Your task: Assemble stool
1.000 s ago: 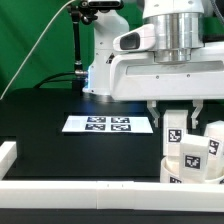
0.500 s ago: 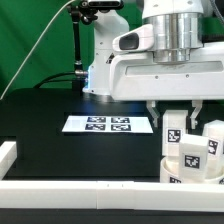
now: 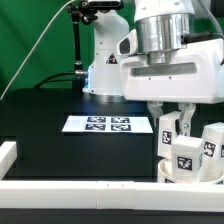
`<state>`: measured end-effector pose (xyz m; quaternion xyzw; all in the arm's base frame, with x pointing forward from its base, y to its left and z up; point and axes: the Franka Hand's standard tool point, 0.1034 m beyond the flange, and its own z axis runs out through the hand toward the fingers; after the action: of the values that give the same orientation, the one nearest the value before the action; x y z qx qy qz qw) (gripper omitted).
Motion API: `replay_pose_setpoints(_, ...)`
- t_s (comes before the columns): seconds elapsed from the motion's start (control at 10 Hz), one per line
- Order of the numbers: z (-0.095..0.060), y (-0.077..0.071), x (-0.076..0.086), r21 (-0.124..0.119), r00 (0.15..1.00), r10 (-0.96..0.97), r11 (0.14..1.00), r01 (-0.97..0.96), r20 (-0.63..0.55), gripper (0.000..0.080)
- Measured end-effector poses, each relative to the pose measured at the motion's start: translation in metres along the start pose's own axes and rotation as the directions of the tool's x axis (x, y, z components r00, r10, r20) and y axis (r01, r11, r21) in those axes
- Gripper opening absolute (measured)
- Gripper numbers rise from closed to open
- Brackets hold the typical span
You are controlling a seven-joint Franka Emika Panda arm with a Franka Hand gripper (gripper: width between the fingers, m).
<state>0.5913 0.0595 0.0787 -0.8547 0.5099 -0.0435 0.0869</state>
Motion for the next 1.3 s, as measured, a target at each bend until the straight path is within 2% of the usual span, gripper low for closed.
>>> replay_pose_setpoints(0.2,0.0010,-0.0034,-0.0048,-0.014,0.976,0.216,0.976,-0.216,0.015,0.0338)
replay_pose_setpoints(0.3,0.0015,-0.0063,-0.0069,-0.038,0.949,0.313,0.949,-0.312,0.031,0.0338)
replay_pose_setpoints(0.4,0.0018,-0.0074,-0.0085,-0.048,0.923,0.384,0.923,-0.383,0.033,0.0338)
replay_pose_setpoints(1.0,0.0020,-0.0092,-0.0127,-0.056,0.747,0.664,0.747,-0.663,0.020,0.0338)
replay_pose_setpoints(1.2,0.0004,-0.0099,-0.0125,-0.054,0.792,0.610,0.792,-0.608,0.025,0.0341)
replay_pose_setpoints(1.3,-0.0048,-0.0116,-0.0129,-0.054,0.823,0.566,0.824,-0.564,0.035,0.0503)
